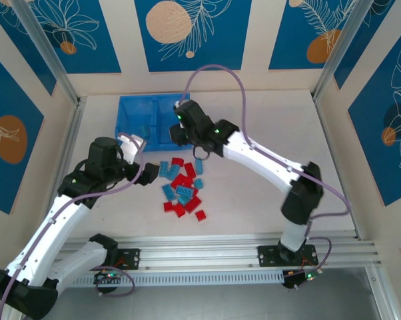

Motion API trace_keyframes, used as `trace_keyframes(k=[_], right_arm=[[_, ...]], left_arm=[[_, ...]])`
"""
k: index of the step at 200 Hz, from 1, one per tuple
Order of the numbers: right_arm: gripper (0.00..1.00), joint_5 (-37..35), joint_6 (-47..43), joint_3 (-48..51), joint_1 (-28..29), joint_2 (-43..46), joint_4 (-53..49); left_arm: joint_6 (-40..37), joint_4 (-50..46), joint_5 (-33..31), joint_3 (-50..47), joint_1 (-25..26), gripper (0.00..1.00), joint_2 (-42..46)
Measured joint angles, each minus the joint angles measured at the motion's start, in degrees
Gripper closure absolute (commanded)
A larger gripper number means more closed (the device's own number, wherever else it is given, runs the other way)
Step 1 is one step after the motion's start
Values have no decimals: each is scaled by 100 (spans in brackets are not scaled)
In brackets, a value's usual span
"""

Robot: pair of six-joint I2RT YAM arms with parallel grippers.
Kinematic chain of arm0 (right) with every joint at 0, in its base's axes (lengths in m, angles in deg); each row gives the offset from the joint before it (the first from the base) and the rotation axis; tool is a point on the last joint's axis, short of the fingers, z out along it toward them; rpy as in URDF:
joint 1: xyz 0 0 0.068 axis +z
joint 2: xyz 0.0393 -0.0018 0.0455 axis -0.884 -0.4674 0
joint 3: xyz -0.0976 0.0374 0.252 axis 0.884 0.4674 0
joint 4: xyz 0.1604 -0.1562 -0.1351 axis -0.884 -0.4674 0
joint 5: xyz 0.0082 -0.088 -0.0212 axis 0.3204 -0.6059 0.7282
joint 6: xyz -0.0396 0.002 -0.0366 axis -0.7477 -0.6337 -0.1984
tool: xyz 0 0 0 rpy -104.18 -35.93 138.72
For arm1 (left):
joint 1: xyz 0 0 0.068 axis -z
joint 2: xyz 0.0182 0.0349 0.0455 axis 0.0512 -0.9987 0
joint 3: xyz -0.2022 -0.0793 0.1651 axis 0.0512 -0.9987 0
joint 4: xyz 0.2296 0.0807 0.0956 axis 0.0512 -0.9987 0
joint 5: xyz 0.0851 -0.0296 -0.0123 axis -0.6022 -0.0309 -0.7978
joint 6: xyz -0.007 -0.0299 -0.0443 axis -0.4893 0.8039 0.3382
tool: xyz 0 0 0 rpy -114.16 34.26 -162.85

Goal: Sort the legos into containers by color

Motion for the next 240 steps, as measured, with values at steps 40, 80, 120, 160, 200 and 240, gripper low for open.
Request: trace_keyframes(k=[40, 80, 120, 160, 200, 240], right_arm=[[68, 55, -289, -1926, -472, -2022, -264], [63, 319, -378, -3851, -680, -3689, -691], [50, 756, -389, -4684, -730, -4478, -772], [46, 1069, -396, -4798, -769, -4520, -901], [45, 1316, -393, -4238, -774, -3692, -1163], [38, 1801, -393, -1545, -680, -828, -789]], left_arm=[[90, 0, -372, -46, 0, 0, 94], [90, -2, -470, -59, 0, 0, 94], [92, -2, -511, -74, 0, 0, 94], [407, -48, -581, -74, 0, 0, -48], [1377, -66, -466, 11, 0, 1, -909], [2413, 514, -188, -321, 24, 7, -1912]])
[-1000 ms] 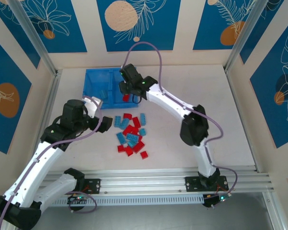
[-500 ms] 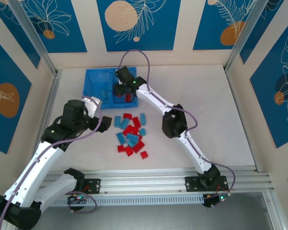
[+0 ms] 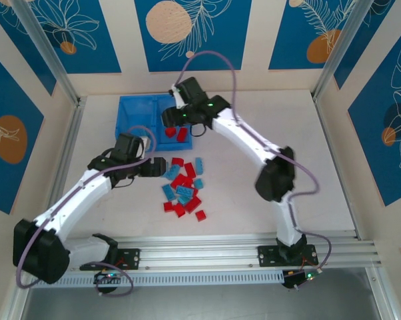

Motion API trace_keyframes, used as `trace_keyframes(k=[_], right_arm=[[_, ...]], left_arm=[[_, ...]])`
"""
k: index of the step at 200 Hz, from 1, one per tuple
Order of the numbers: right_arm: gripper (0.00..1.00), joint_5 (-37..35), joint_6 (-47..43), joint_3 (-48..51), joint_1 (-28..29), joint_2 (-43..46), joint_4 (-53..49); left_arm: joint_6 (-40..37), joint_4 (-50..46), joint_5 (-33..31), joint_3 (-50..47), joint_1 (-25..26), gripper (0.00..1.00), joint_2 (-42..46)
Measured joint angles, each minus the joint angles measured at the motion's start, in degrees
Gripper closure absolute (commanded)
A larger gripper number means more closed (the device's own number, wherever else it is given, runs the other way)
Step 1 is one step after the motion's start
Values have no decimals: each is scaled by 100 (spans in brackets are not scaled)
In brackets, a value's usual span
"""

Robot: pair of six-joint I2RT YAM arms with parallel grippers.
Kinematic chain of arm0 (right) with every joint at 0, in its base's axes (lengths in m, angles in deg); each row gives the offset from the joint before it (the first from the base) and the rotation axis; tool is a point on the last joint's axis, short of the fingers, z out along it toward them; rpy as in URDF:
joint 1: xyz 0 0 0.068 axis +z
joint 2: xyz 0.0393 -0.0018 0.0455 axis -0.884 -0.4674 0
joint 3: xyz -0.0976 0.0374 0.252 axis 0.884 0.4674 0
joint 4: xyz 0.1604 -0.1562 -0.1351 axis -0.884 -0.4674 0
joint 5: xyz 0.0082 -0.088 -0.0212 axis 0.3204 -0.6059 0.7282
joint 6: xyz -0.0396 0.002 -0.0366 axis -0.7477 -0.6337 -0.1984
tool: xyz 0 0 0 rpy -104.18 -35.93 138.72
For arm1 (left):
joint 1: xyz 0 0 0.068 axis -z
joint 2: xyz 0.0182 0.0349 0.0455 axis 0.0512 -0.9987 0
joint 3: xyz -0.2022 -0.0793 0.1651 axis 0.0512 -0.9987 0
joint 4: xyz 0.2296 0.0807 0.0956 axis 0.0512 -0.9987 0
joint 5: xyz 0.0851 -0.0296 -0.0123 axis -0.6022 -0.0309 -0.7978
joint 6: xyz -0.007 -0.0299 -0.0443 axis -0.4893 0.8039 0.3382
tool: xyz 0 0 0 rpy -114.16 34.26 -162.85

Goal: Sort the legos into containers by color

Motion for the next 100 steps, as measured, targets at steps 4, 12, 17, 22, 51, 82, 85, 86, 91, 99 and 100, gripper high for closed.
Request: trace_keyframes(k=[4, 12, 17, 22, 51, 82, 85, 86, 91, 99, 100], right_arm=[[37, 26, 26, 299, 24, 358, 63], [33, 138, 55, 903, 79, 1034, 240], [31, 186, 105, 1305, 122, 1484, 354], [28, 247, 151, 1698, 168, 1902, 446], [23, 619, 422, 3733, 542, 3862, 944], [23, 767, 901, 5080, 697, 4695, 1005], [23, 765, 949, 5163, 697, 4728, 997], [23, 765, 960, 5182, 697, 4736, 992], [23, 758, 1049, 5329, 699, 4802, 957], [23, 739, 1158, 5493, 708, 4887, 920], [23, 739, 1167, 5504, 708, 4896, 916]], left_arm=[[72, 44, 7, -13, 2, 8, -90], [160, 133, 17, -15, 11, 10, -275], [225, 234, 15, -13, 13, 11, -420], [251, 293, 7, 0, 13, 13, -549], [387, 494, -229, 249, 35, 30, -1414], [404, 675, -442, 660, 35, 37, -2236], [400, 691, -457, 691, 35, 38, -2293], [400, 693, -457, 699, 35, 38, -2306], [400, 734, -472, 758, 35, 38, -2422], [400, 774, -479, 826, 35, 39, -2555], [400, 776, -479, 833, 35, 39, -2568]])
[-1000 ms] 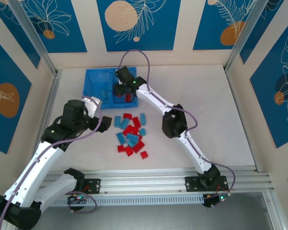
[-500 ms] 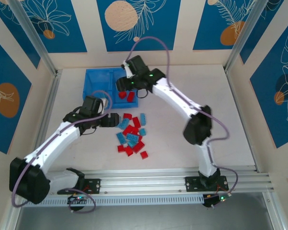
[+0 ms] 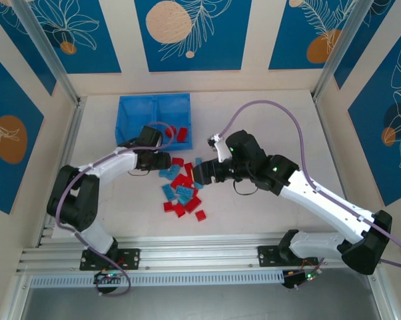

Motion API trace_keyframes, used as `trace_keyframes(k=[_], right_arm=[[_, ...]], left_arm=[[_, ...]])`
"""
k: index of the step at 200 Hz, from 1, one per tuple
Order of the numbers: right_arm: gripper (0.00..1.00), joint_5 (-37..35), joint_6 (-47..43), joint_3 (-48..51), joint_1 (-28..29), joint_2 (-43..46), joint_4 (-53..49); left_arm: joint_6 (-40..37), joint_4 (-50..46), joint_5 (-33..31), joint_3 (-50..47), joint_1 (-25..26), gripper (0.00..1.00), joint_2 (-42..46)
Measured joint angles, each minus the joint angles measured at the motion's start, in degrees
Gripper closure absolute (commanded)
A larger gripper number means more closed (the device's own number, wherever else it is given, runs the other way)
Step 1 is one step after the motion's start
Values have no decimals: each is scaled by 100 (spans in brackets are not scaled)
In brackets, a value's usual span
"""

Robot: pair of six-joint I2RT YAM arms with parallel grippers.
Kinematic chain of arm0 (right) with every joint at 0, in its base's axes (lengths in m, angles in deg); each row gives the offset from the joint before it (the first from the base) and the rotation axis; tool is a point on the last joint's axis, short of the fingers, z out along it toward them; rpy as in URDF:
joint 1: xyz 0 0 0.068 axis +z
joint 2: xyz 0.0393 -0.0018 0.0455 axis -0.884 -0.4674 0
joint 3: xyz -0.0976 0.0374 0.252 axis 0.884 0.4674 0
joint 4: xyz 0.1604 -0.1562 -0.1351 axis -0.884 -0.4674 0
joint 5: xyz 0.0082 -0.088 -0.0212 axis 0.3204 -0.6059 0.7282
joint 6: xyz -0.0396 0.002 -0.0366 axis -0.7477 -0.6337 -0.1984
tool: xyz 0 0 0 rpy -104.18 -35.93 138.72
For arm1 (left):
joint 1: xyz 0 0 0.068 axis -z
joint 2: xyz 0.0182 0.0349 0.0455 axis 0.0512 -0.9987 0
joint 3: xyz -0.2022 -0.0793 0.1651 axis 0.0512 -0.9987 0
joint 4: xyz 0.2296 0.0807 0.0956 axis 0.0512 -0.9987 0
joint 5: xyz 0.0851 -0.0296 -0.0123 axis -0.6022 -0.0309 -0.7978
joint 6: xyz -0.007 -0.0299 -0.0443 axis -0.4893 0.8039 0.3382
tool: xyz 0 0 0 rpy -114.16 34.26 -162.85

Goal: Sort the legos into containers by color

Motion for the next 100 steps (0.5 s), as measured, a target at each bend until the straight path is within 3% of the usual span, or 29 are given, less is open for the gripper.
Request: trace_keyframes(k=[35, 100], right_arm=[[23, -223, 286, 210, -2, 291, -85], [23, -264, 369, 85, -2, -48, -118]], left_arm=[[4, 155, 39, 181, 0, 42, -538], [-7, 262, 151, 190, 4, 64, -868]])
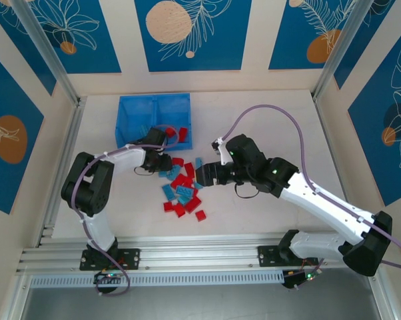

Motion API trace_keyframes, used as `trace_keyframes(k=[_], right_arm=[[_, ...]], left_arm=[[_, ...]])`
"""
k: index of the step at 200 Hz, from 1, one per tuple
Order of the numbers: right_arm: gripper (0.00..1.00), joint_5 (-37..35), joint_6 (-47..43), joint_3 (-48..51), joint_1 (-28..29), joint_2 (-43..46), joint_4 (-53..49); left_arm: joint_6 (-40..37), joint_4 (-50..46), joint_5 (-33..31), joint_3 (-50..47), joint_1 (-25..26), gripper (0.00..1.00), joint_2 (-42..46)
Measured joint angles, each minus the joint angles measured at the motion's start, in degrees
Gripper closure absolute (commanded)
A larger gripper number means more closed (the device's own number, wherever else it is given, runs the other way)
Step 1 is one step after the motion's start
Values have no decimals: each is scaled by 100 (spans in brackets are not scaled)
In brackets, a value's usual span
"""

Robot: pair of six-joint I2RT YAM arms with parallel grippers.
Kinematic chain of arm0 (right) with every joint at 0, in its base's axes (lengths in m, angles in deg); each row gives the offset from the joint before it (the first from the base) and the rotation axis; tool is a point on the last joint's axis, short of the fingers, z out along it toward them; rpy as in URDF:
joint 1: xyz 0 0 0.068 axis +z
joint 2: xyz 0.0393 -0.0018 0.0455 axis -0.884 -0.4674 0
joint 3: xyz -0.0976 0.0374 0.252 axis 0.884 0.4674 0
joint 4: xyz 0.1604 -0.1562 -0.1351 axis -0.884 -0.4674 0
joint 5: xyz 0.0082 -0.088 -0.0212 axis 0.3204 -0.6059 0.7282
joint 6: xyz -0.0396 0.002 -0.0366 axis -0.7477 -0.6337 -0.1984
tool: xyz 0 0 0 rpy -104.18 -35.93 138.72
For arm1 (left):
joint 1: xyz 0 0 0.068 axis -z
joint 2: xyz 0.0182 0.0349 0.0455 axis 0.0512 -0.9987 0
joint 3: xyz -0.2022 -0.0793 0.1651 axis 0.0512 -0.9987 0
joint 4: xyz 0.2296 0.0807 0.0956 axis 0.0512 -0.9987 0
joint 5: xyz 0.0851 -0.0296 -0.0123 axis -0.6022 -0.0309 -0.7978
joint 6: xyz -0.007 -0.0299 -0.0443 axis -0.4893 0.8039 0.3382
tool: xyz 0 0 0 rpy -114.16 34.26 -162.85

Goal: Sort the legos into containers by color

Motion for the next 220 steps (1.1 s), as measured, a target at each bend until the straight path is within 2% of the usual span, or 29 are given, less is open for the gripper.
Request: trace_keyframes(k=[23, 61, 108, 128, 162, 185, 220], right_arm=[[23, 57, 42, -90, 0, -136, 2], [23, 103, 83, -260, 2, -267, 35], [23, 68, 129, -481, 7, -269, 46], [23, -26, 164, -496, 4, -267, 35], [23, -127, 192, -496, 4, -260, 17], [23, -149, 229, -496, 7, -227, -11], [23, -186, 295, -494, 7, -59, -101]], left_arm=[[2, 2, -79, -7, 17, 73, 33], [-17, -103, -221, -249, 22, 79, 387], [-72, -538, -756, -70, -11, 78, 2208], [-214, -605, -992, 507, -146, 79, 2424], [-380, -529, -1266, 1353, -857, 79, 1762], [-494, -535, -1300, 1961, -1263, 79, 730], [-640, -730, -1158, 3042, -1453, 77, -885]])
